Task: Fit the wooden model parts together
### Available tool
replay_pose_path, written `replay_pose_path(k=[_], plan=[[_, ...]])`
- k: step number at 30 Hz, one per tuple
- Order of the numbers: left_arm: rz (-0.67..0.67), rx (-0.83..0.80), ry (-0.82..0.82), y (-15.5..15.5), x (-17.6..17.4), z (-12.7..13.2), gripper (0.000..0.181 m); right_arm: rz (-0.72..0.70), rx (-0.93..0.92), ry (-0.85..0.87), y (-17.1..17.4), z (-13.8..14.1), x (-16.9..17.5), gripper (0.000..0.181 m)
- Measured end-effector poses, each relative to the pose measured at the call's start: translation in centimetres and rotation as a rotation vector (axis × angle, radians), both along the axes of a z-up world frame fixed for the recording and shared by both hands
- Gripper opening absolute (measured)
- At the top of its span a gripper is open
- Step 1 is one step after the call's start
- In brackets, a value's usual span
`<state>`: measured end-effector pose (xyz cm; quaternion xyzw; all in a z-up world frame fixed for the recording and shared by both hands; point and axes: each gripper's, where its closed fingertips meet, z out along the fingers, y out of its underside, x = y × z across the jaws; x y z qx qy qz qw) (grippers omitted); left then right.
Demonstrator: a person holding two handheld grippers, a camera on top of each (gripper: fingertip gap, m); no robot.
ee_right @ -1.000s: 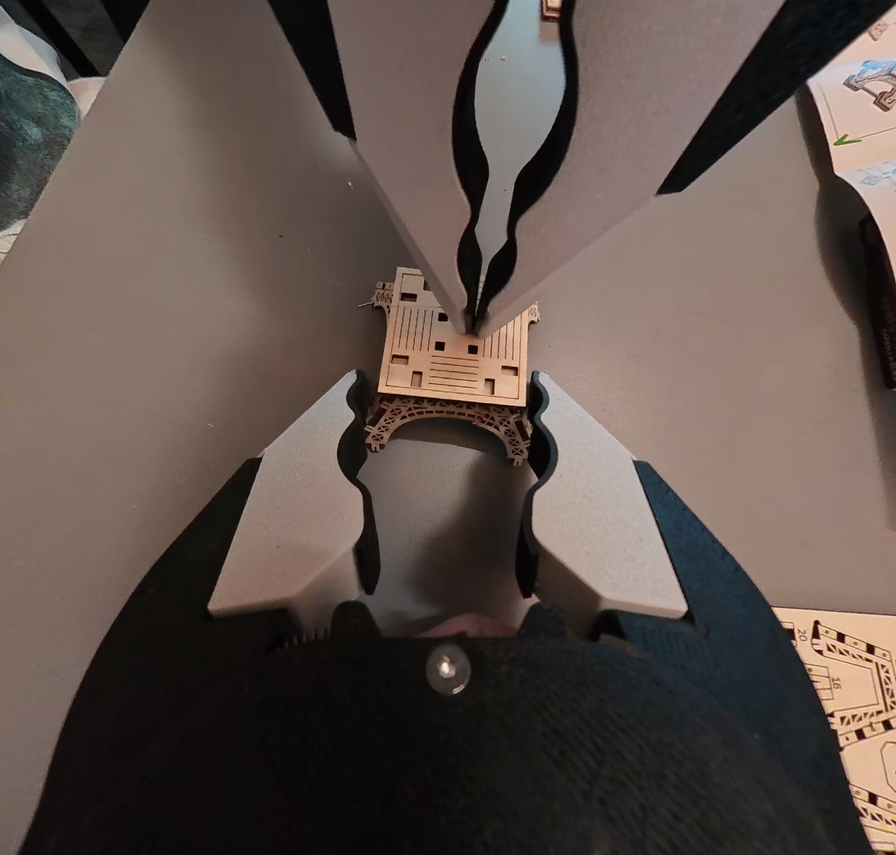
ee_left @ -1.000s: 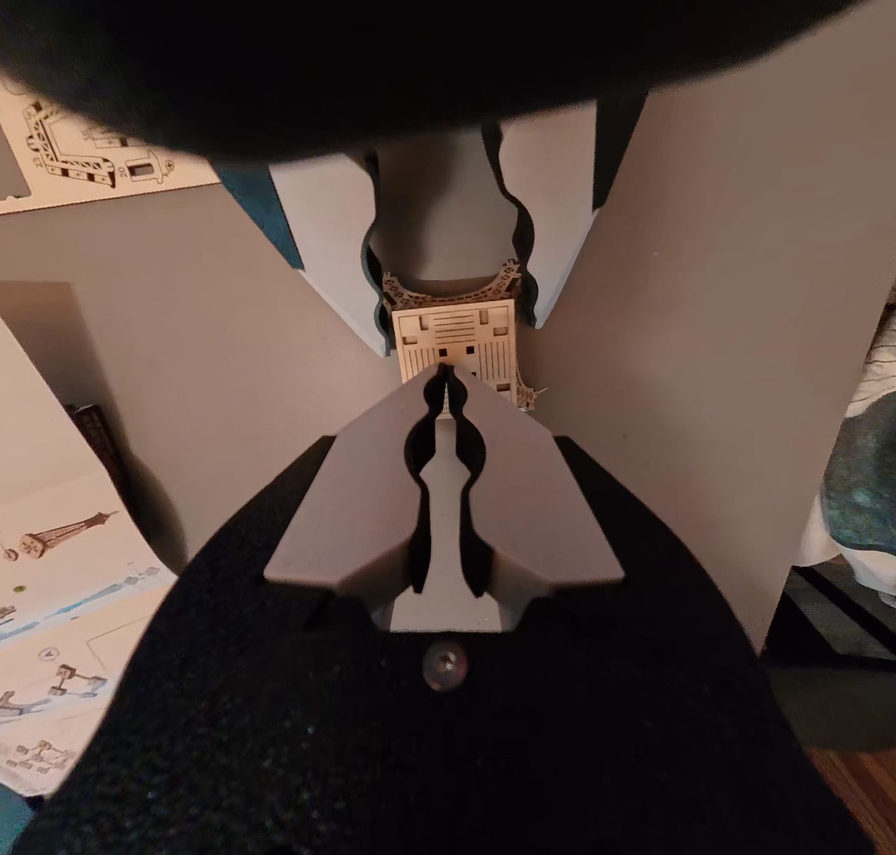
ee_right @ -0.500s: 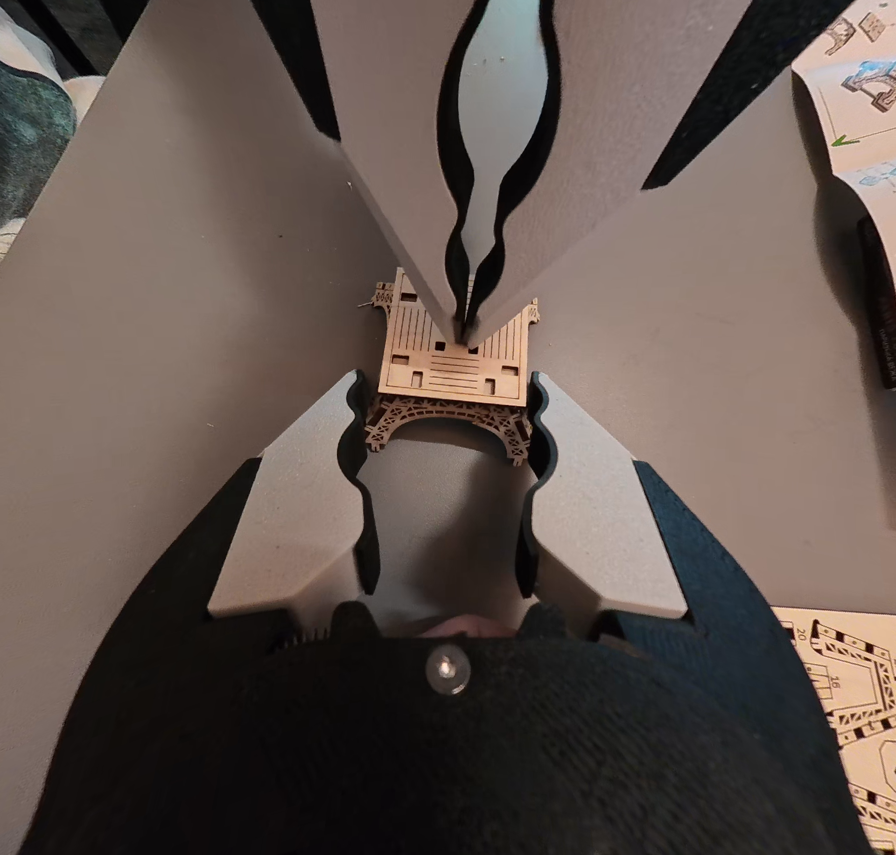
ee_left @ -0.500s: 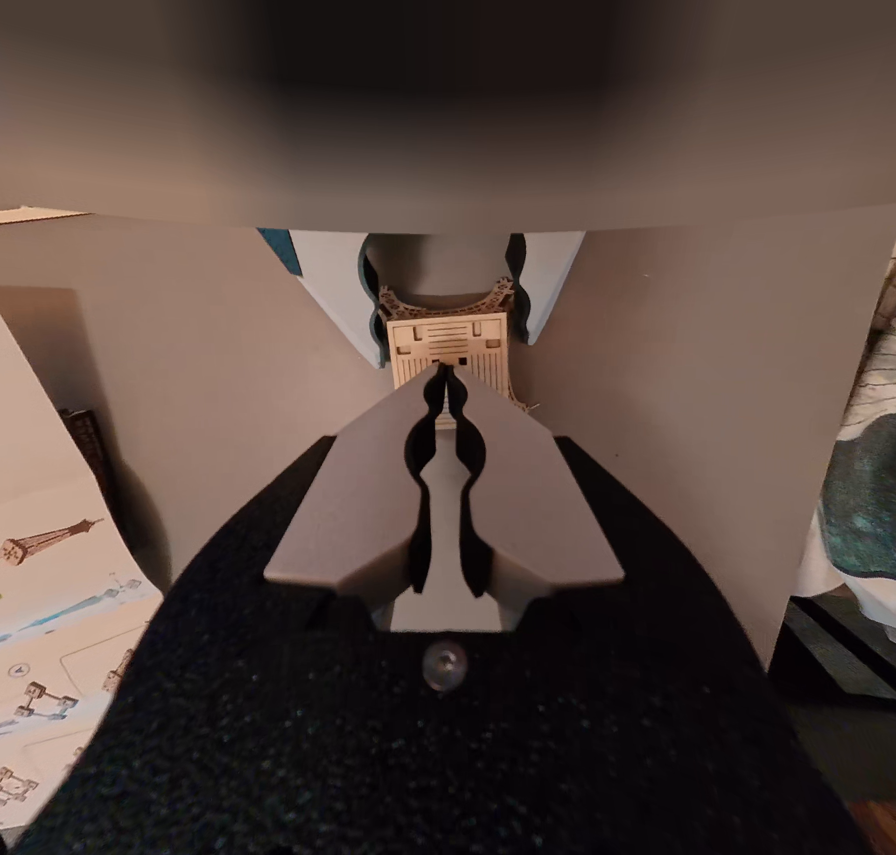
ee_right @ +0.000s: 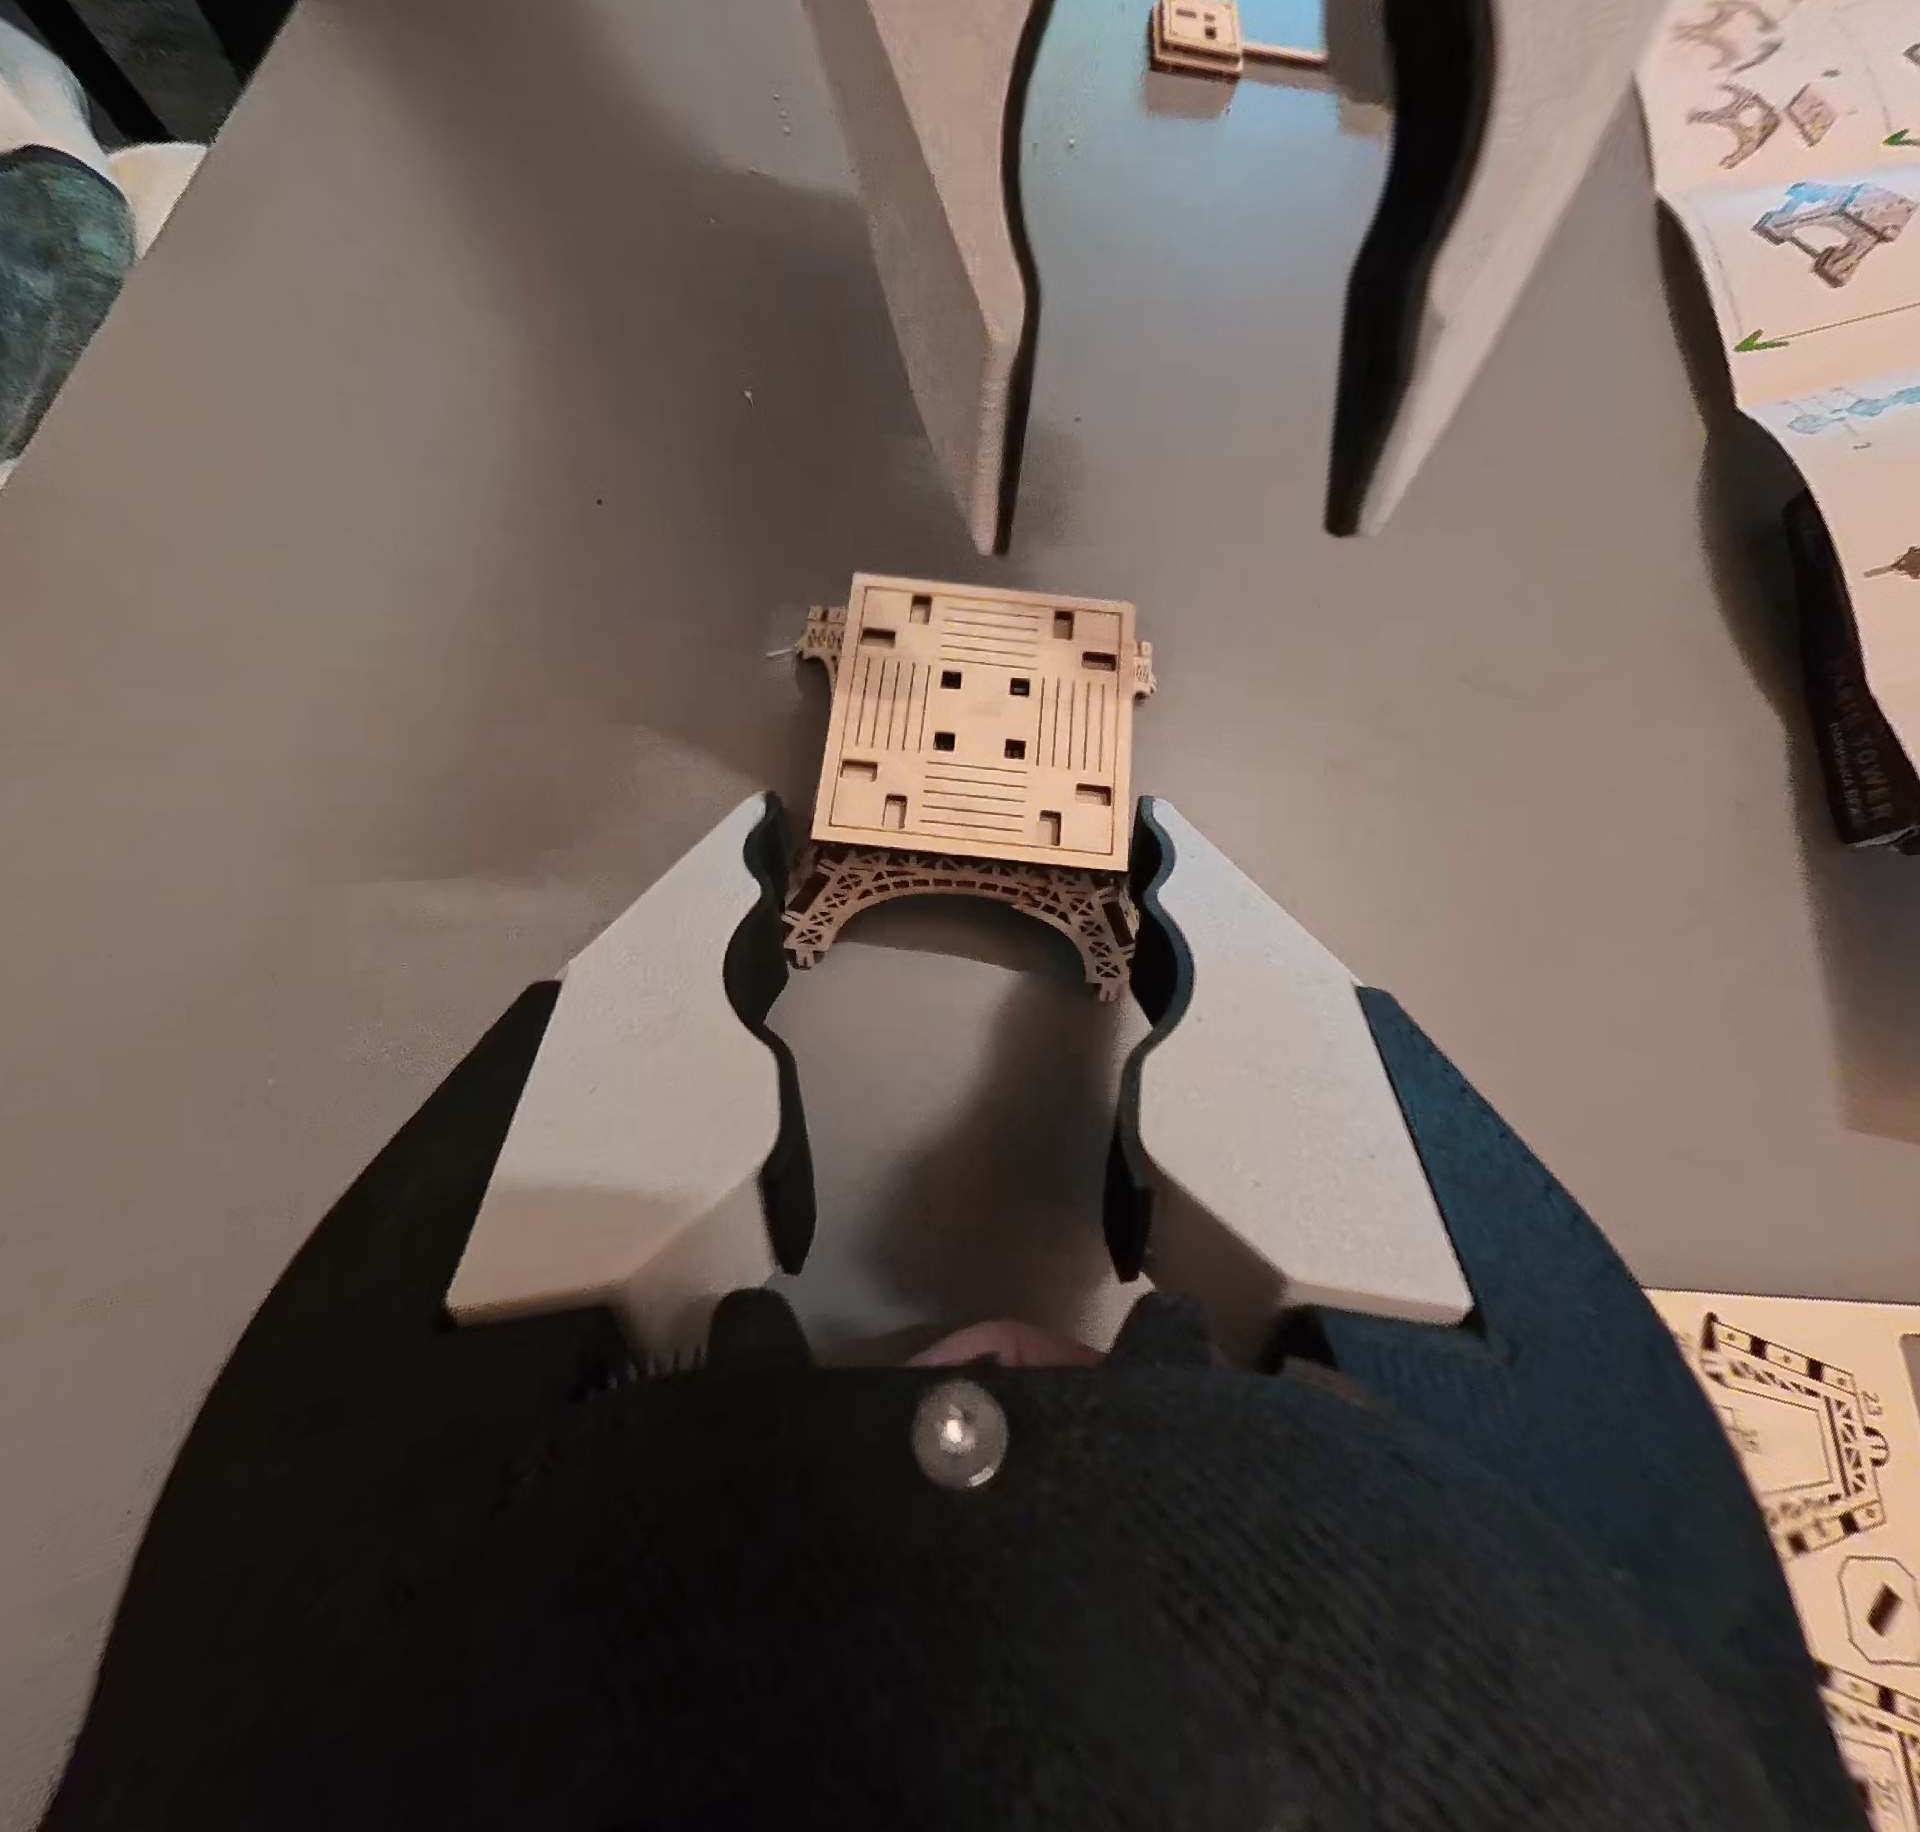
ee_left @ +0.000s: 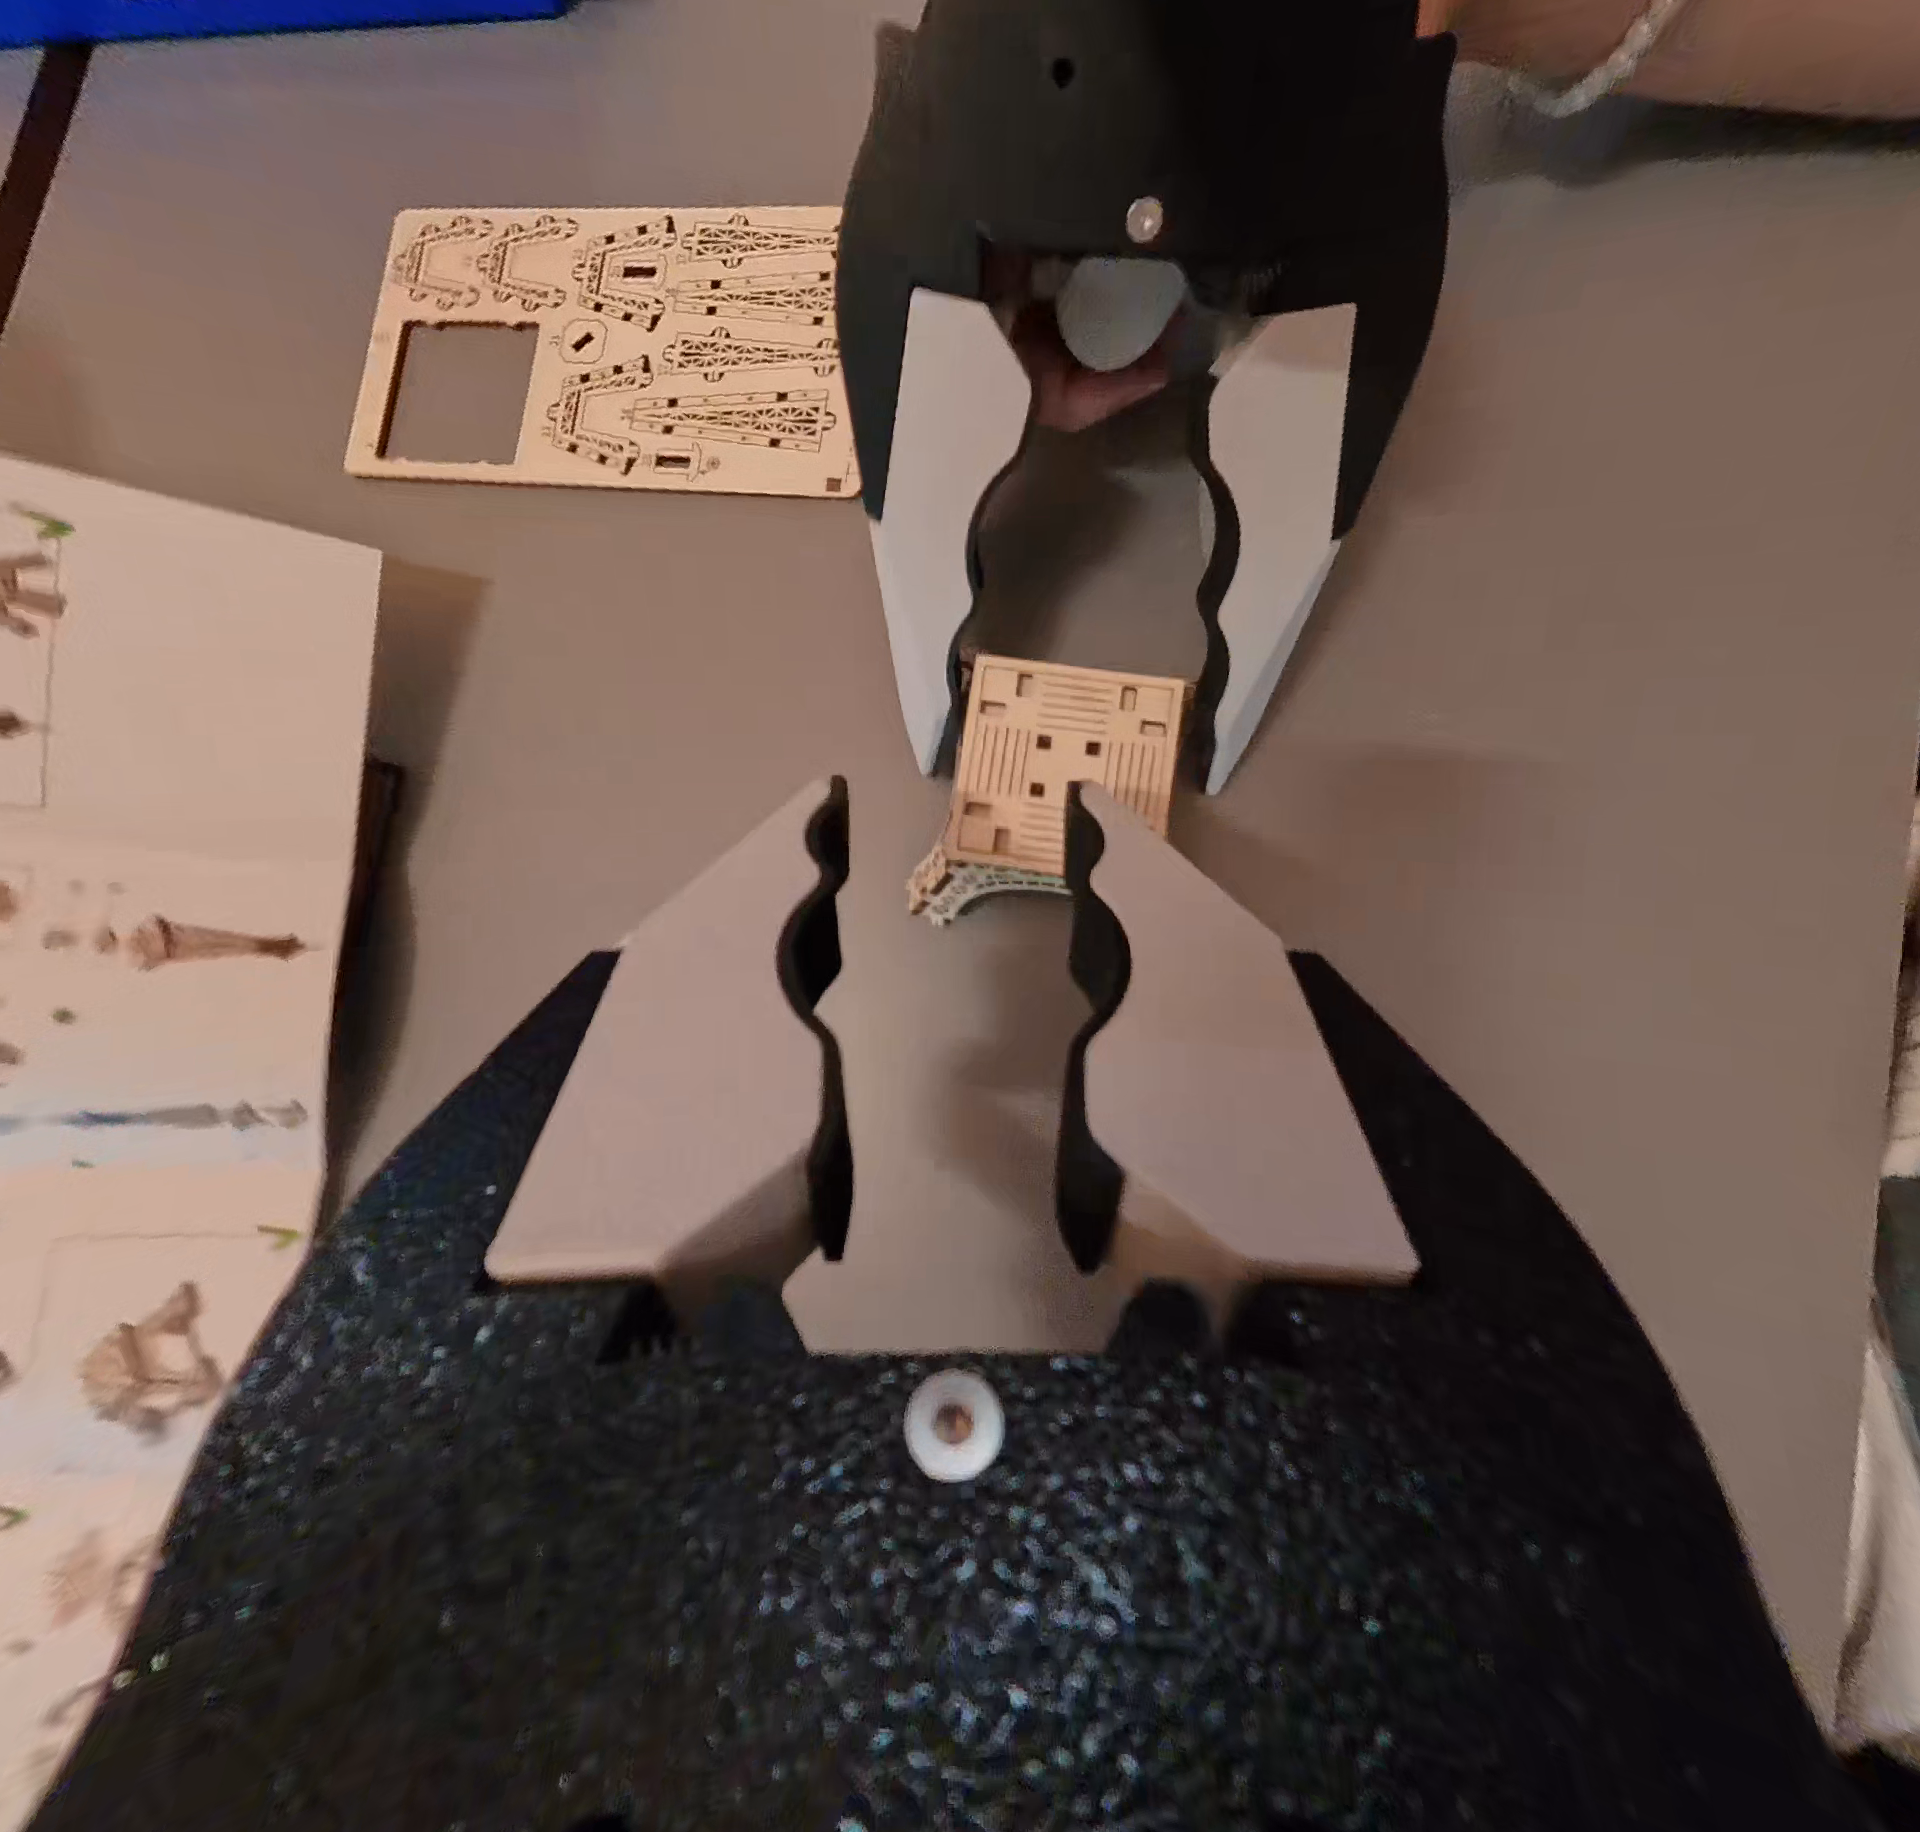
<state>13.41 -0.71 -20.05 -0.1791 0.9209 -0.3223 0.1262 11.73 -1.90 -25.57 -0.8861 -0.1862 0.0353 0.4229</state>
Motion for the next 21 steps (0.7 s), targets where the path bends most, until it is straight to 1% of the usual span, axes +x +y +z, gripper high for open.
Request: replay_pose_path(k=[1, 6, 8, 12, 15, 17, 21], plan=[[0.024, -0.035, 0.006, 0.2, -0.3, -0.3, 0.038, 0.0, 0.007, -0.011, 0.0, 0.0, 0.0, 0.064], [0.201, -0.206, 0.144, 0.9, -1.7, -1.6, 0.037, -0.003, 0.038, -0.056, 0.1, 0.2, 0.1, 0.064], [0.301, -0.273, 0.182, 1.6, -1.7, -2.1, 0.039, -0.007, 0.073, -0.109, 0.3, 0.4, 0.4, 0.064], [0.386, -0.489, 0.345, 1.6, -2.6, -2.9, 0.045, 0.004, 0.156, -0.236, 0.8, 1.1, 0.8, 0.064], [0.401, -0.63, 0.492, 1.0, -2.8, -3.0, 0.05, 0.005, 0.208, -0.351, 1.3, 1.5, 1.2, 0.064], [0.388, -0.69, 0.547, 0.7, -2.7, -2.8, 0.053, 0.009, 0.219, -0.395, 1.5, 1.6, 1.1, 0.064], [0.387, -0.695, 0.557, 0.8, -1.8, -3.3, 0.053, 0.015, 0.244, -0.466, 1.7, 1.8, 1.2, 0.064]])
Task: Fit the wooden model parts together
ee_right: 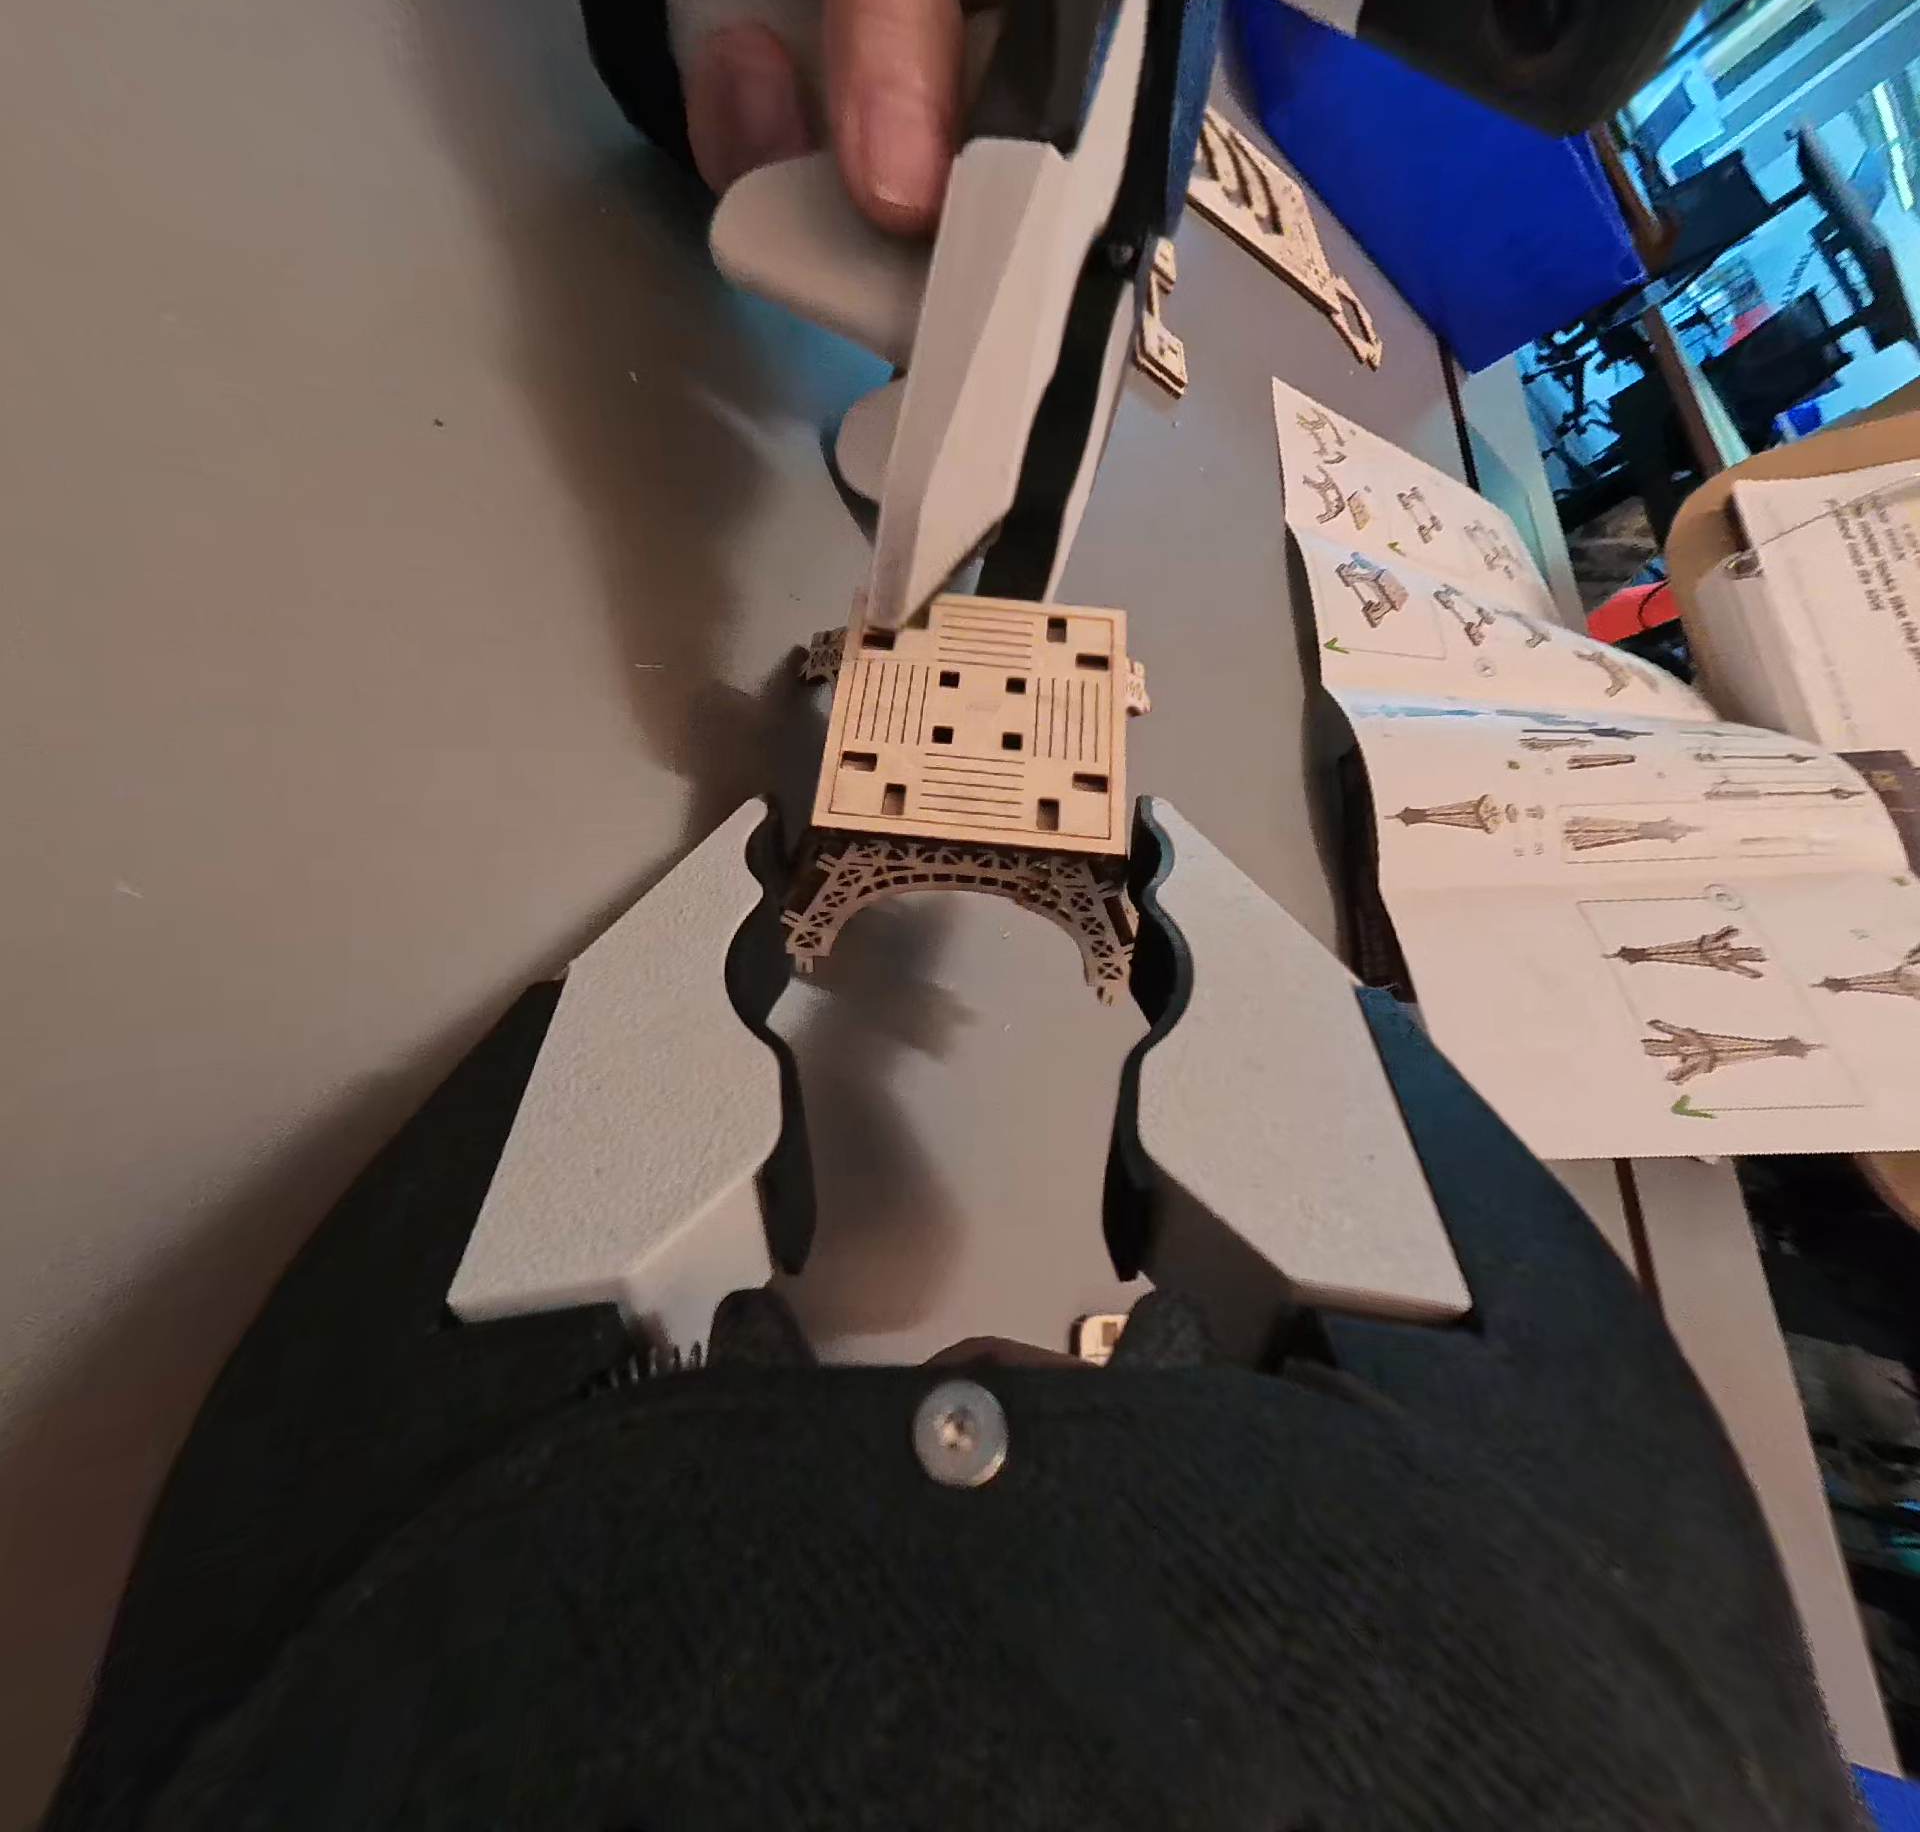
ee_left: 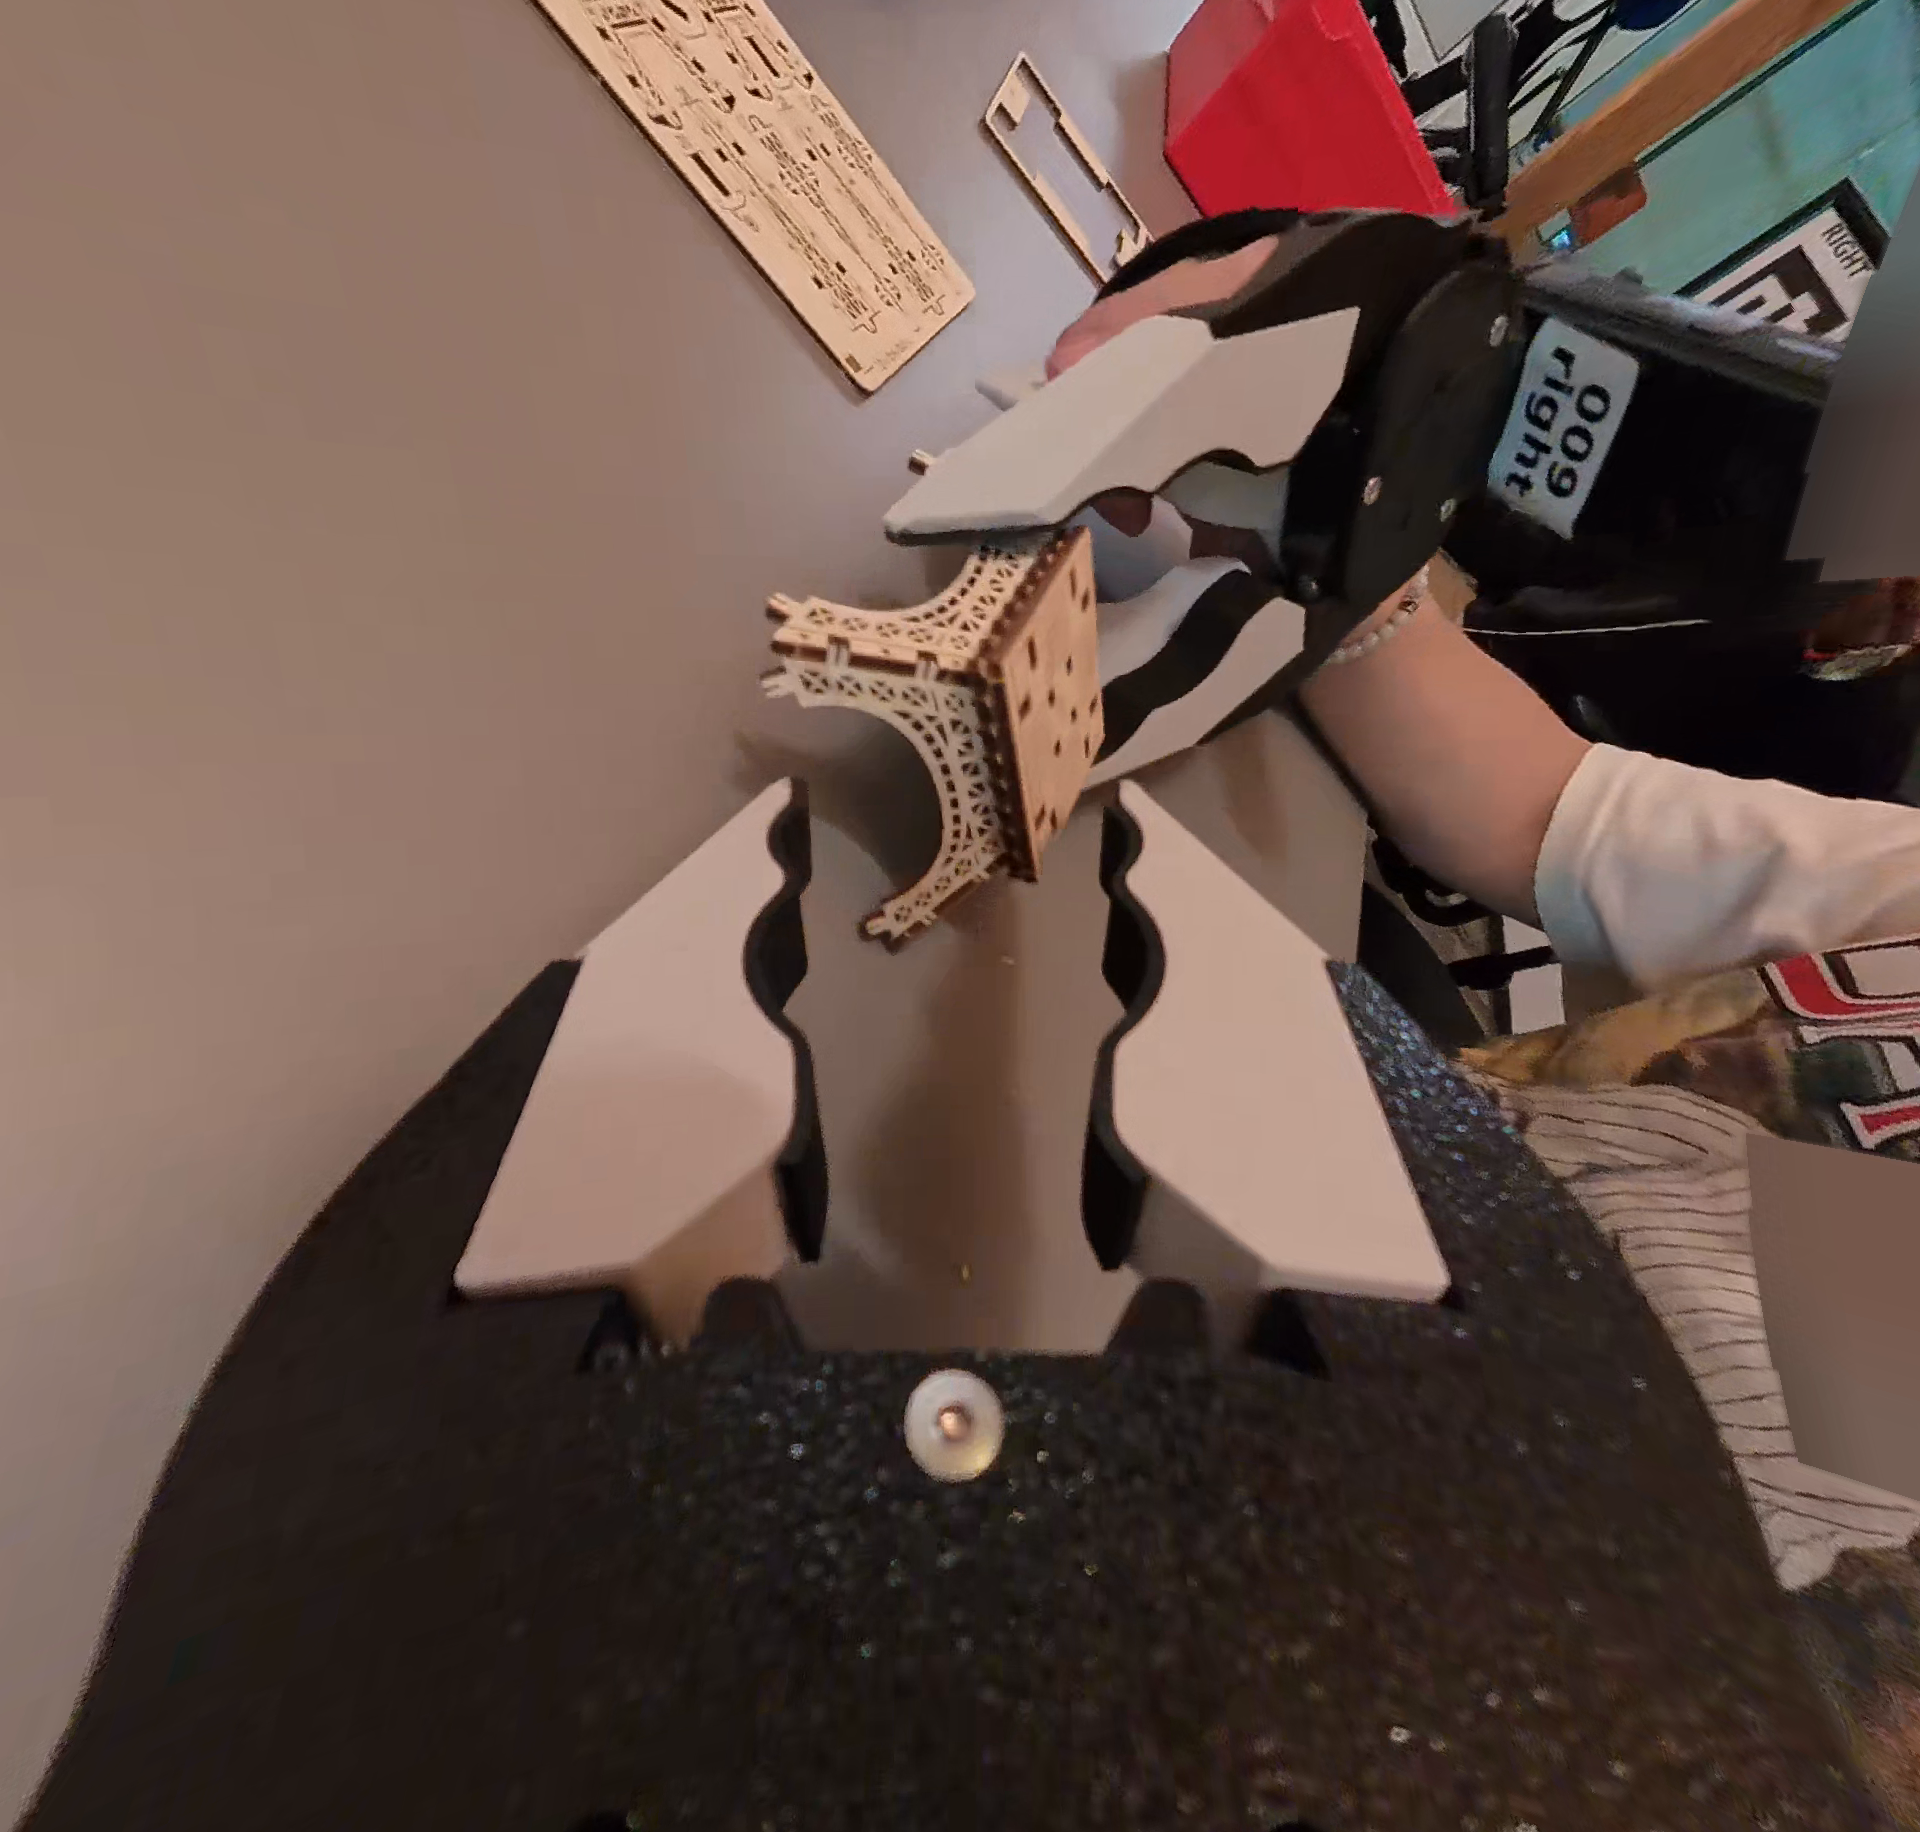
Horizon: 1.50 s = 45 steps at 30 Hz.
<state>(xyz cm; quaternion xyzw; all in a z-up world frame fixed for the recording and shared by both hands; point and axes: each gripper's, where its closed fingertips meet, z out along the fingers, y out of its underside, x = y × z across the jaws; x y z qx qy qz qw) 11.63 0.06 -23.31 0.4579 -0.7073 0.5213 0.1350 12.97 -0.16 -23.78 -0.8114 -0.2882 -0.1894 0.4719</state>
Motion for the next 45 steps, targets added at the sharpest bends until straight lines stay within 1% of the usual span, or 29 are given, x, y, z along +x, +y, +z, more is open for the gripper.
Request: replay_pose_path(k=[4, 6, 8, 9, 12, 14, 16, 18, 21, 23, 25, 26, 28, 30, 32, 35, 38, 41, 42, 45], plan=[[-0.035, 0.01, -0.007, -0.4, 0.3, -0.2, 0.05, -0.001, 0.021, -0.056, 0.3, 0.1, 0.1, 0.064], [-0.037, 0.019, -0.033, -0.4, 0.5, -0.1, 0.041, -0.004, 0.03, -0.078, 0.4, 0.2, 0.2, 0.064], [-0.043, -0.018, -0.075, -0.6, 0.5, 0.6, 0.025, -0.016, 0.036, -0.107, 0.5, 0.3, 0.4, 0.064], [-0.039, -0.035, -0.093, -0.6, 0.6, 0.9, 0.022, -0.02, 0.038, -0.118, 0.5, 0.3, 0.5, 0.064], [-0.044, -0.061, -0.175, -0.7, 0.4, 1.9, 0.016, -0.02, 0.047, -0.163, 0.4, 0.6, 0.7, 0.065], [-0.045, -0.053, -0.262, -0.5, 0.5, 2.7, 0.014, -0.023, 0.042, -0.188, 0.2, 0.8, 0.9, 0.072], [-0.045, -0.003, -0.369, -0.1, 0.7, 3.2, 0.014, -0.031, 0.036, -0.21, -0.2, 1.0, 1.2, 0.08], [-0.064, 0.088, -0.482, 0.1, 0.7, 3.2, 0.014, -0.029, 0.052, -0.2, -0.6, 1.6, 1.3, 0.08], [-0.129, 0.327, -0.697, 0.1, 0.5, 2.6, 0.014, -0.038, 0.075, -0.153, -1.3, 2.4, 1.5, 0.078], [-0.169, 0.593, -0.854, 0.6, 0.9, 1.3, 0.014, -0.031, 0.107, -0.11, -1.8, 3.1, 1.4, 0.078], [-0.236, 0.864, -1.005, 1.0, 1.2, 0.1, 0.014, -0.019, 0.12, -0.04, -2.2, 3.6, 1.1, 0.078], [-0.259, 0.964, -1.08, 0.9, 1.3, 0.0, 0.014, -0.018, 0.124, -0.009, -2.4, 3.8, 1.1, 0.077], [-0.32, 1.092, -1.166, 0.5, 1.0, -0.5, 0.014, -0.009, 0.125, 0.054, -2.6, 3.8, 0.9, 0.076], [-0.358, 1.152, -1.189, 0.3, 0.8, -0.9, 0.015, -0.002, 0.094, 0.131, -2.9, 3.2, 0.6, 0.073], [-0.39, 1.144, -1.141, 0.1, 0.3, -1.7, 0.02, -0.006, 0.057, 0.224, -3.0, 2.5, 0.3, 0.073], [-0.372, 1.105, -1.086, -0.1, -0.1, -1.5, 0.026, -0.046, -0.027, 0.386, -3.0, 1.5, -0.1, 0.078], [-0.377, 0.994, -1.006, -0.8, -1.3, -0.9, 0.041, -0.048, -0.078, 0.589, -2.6, 1.7, -1.4, 0.076], [-0.365, 0.859, -0.903, -1.1, -2.3, 0.2, 0.053, -0.116, -0.055, 0.647, -1.9, 2.1, -1.0, 0.092], [-0.364, 0.822, -0.878, -1.1, -2.5, 0.8, 0.052, -0.132, -0.066, 0.652, -1.9, 2.0, -0.9, 0.093], [-0.355, 0.733, -0.846, -0.3, -2.1, 3.0, 0.036, -0.185, -0.098, 0.619, -1.7, 1.0, -0.8, 0.103]])
